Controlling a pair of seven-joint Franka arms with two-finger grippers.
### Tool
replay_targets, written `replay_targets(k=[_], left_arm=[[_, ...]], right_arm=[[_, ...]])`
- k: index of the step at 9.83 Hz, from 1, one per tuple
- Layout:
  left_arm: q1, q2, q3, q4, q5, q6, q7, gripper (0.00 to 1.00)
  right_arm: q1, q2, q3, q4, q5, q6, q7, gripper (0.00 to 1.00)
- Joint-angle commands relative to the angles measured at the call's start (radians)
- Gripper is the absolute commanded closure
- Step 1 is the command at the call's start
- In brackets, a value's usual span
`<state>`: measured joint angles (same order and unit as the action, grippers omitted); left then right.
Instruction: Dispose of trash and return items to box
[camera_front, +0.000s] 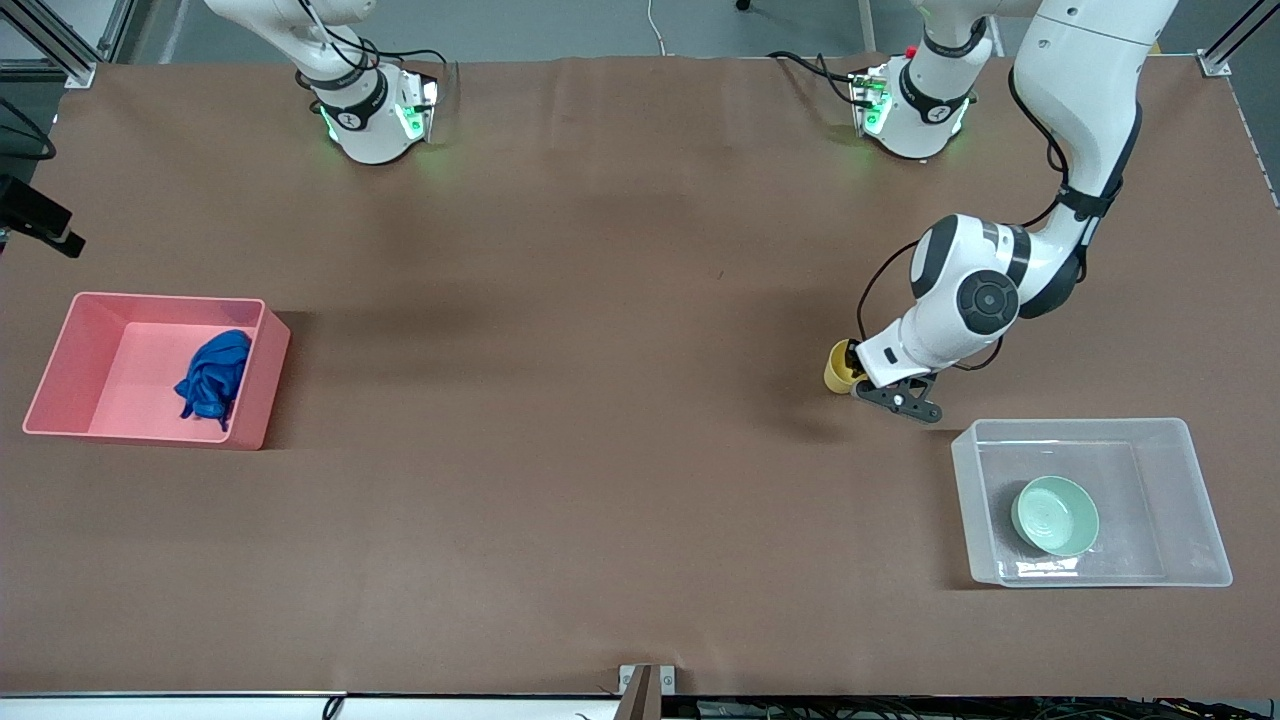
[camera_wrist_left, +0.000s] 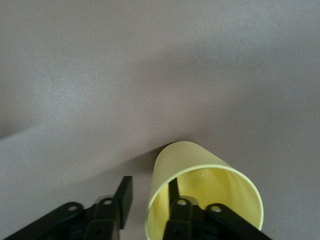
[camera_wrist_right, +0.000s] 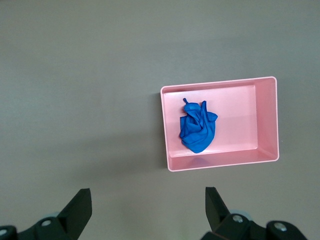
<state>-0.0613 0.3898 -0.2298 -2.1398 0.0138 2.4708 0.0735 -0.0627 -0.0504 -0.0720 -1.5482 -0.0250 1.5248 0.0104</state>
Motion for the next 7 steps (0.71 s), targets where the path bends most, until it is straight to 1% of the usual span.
replay_targets(k=[1,2,3,5,6,7], left_arm=[[0.009,-0.024,-0.009,-0.009,0.020,-0.007,-0.029,1.00],[0.009,-0.060,-0.009,-0.002,0.020,-0.068,-0.026,1.00],[0.015,-0.087,-0.008,0.026,0.020,-0.122,-0.014,1.00],[0.021,-0.085,0.010,0.157,0.015,-0.220,-0.004,1.00],[0.020,-0.075,0.059,0.229,0.015,-0.257,-0.003,1.00],[0.018,-0.063,0.105,0.279,0.015,-0.271,0.008,1.00]], right_arm=[[-0.040,0.001,0.037,0.017,0.008,-0.014,-0.017,0.00],[-0.039,0.001,0.038,0.017,0.005,-0.011,-0.017,0.00],[-0.038,0.001,0.037,0.017,0.005,-0.011,-0.018,0.00],[-0.034,0.001,0.037,0.019,0.004,-0.003,-0.018,0.00],[-0.029,0.001,0.034,0.017,0.005,0.012,-0.017,0.00],[-0.017,0.000,0.029,0.017,0.004,0.015,-0.017,0.00]])
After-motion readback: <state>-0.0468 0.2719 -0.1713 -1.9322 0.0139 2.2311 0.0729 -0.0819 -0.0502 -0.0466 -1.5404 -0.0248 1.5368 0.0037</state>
